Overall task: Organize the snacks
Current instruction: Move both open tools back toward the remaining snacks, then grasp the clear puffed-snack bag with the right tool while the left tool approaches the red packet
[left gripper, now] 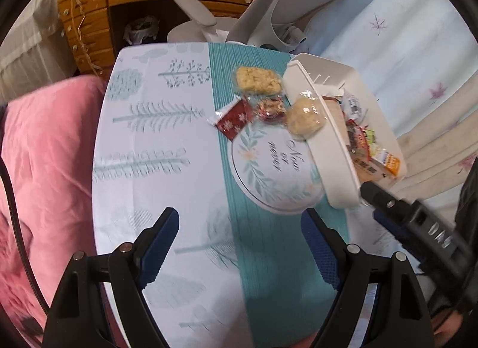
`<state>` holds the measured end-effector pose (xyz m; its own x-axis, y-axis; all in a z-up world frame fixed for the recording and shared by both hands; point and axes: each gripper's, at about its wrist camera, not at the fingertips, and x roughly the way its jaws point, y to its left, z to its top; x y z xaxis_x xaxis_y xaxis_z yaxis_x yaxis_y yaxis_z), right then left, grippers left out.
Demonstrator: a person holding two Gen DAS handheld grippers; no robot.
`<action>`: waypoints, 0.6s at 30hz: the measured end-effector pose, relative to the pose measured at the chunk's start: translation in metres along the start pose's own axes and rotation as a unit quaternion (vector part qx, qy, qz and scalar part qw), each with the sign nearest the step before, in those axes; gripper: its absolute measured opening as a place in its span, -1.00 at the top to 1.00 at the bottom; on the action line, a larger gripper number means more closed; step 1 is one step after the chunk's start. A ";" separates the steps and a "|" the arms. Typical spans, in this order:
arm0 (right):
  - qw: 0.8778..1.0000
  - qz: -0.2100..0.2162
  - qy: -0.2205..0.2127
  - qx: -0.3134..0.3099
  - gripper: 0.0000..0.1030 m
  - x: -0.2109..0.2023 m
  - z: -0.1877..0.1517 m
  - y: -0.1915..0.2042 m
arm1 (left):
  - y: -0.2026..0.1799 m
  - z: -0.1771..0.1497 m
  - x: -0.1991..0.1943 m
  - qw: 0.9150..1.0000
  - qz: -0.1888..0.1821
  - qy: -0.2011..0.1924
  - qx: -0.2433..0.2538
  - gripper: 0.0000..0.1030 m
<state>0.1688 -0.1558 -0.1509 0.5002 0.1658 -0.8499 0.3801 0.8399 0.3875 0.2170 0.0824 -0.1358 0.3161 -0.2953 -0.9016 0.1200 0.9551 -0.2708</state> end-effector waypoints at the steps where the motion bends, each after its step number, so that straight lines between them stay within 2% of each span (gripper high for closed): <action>1: 1.000 0.002 -0.001 0.019 -0.47 0.003 0.005 0.001 | 0.001 0.007 0.005 1.000 0.009 -0.002 0.011 -0.61; 6: 0.997 0.005 -0.001 0.072 -0.47 0.019 0.026 0.006 | 0.000 0.033 0.027 0.998 0.037 -0.010 0.050 -0.61; 12: 0.979 0.006 0.042 0.200 -0.47 0.046 0.052 -0.003 | -0.003 0.063 0.062 0.995 0.041 -0.023 0.091 -0.61; 18: 0.964 0.006 0.048 0.260 -0.47 0.070 0.073 -0.002 | -0.005 0.080 0.102 0.993 0.046 -0.020 0.111 -0.60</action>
<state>0.2595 -0.1831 -0.1851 0.4427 0.2420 -0.8634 0.7253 0.4694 0.5035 0.3243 0.0456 -0.1992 0.3718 -0.2124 -0.9037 0.2930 0.9506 -0.1029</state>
